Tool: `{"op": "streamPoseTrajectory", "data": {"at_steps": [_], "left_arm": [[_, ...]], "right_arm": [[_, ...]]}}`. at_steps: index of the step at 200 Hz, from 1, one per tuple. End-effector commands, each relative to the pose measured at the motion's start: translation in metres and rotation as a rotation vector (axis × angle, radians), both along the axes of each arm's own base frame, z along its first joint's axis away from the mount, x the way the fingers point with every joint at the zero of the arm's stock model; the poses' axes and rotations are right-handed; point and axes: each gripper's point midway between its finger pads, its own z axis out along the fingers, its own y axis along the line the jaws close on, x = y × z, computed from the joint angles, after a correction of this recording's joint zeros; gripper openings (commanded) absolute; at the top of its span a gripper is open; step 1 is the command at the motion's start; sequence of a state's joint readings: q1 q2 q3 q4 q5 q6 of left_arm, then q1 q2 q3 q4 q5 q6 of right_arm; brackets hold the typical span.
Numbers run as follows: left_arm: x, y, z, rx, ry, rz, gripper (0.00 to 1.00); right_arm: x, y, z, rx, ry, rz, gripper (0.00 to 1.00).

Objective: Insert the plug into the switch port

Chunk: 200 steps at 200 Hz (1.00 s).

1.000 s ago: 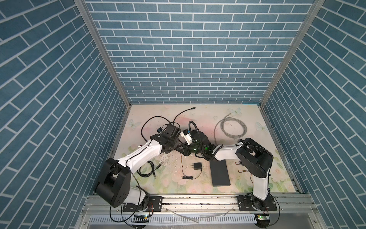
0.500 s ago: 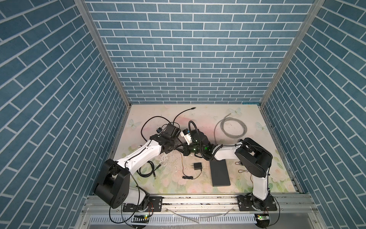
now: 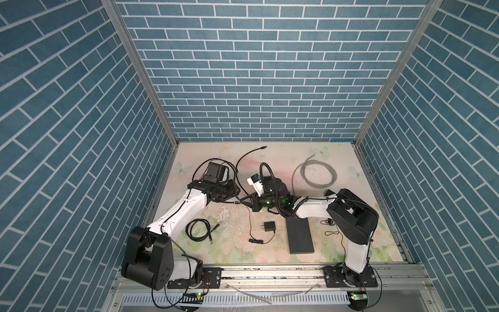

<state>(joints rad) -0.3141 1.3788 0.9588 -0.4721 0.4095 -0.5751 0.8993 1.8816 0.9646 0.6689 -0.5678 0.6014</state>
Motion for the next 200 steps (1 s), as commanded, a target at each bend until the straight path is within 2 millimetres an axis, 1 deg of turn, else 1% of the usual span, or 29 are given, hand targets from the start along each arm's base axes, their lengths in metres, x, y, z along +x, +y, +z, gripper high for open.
{"op": "streamPoseTrajectory", "data": {"at_steps": [1,19,46,73,91,134,181,200], "left_arm": [[-0.005,-0.038,0.016,-0.143,-0.091,-0.304,0.41],[-0.002,-0.051,0.025,-0.218,-0.124,-0.359,0.4],[0.0,-0.049,0.021,-0.204,-0.1,-0.375,0.4],[0.001,-0.048,0.021,-0.241,-0.086,-0.365,0.4],[0.001,-0.047,0.021,-0.249,-0.079,-0.37,0.39],[0.002,-0.044,0.018,-0.267,-0.069,-0.36,0.28],[0.003,-0.044,0.012,-0.271,-0.05,-0.356,0.27],[0.003,-0.044,0.011,-0.27,-0.047,-0.354,0.24]], "right_arm": [[-0.003,-0.016,0.013,0.025,-0.017,0.049,0.03],[-0.001,-0.025,0.017,0.028,-0.021,0.067,0.03],[0.006,-0.038,0.019,0.011,-0.034,0.052,0.03],[0.007,-0.045,0.016,0.001,-0.038,0.054,0.03],[0.005,-0.047,0.014,-0.01,-0.041,0.06,0.03],[0.008,-0.048,0.015,-0.006,-0.048,0.048,0.03],[0.011,-0.046,0.021,0.013,-0.066,0.043,0.03],[0.012,-0.046,0.021,0.014,-0.066,0.04,0.03]]}}
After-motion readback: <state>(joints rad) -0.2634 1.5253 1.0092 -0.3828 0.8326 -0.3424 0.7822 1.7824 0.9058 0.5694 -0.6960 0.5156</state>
